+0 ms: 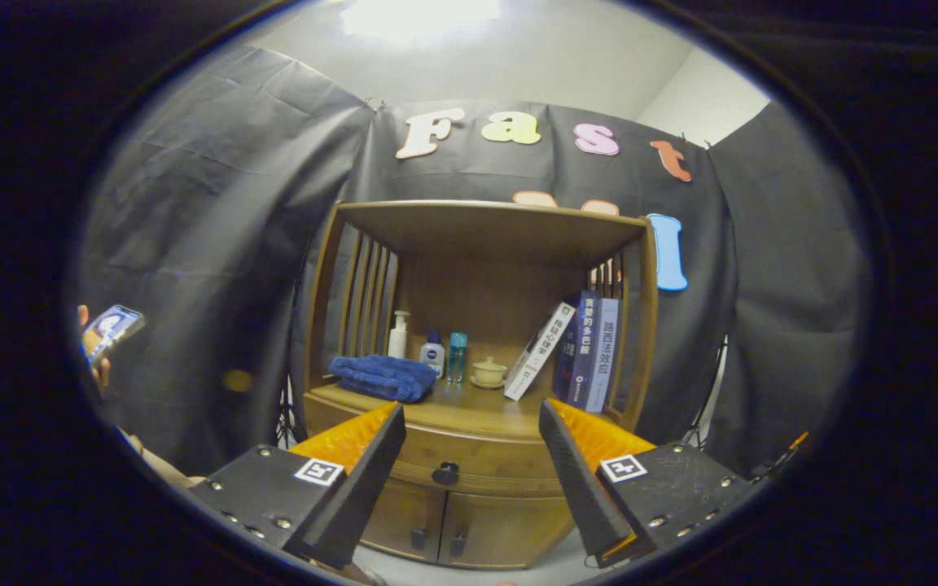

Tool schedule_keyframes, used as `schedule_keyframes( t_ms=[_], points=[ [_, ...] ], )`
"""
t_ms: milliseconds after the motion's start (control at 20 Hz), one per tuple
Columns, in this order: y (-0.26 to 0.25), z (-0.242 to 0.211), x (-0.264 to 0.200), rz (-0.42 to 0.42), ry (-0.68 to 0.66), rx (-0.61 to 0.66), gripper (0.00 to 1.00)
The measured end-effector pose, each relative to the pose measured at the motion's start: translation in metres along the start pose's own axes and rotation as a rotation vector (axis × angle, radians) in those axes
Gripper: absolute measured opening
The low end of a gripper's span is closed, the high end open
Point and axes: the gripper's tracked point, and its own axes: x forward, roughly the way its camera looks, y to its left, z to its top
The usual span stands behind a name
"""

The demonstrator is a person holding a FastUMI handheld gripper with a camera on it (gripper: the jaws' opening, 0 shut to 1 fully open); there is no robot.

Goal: Pull open the drawer, take out the items inside it, and place them on the countertop above the cabinet.

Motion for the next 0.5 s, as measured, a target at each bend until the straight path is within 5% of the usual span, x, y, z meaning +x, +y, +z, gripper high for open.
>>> schedule_keyframes(
  t_ms=[500],
  points=[
    [0.017,-0.138,0.098,-0.007,0.132,0.033,0.99]
  ],
)
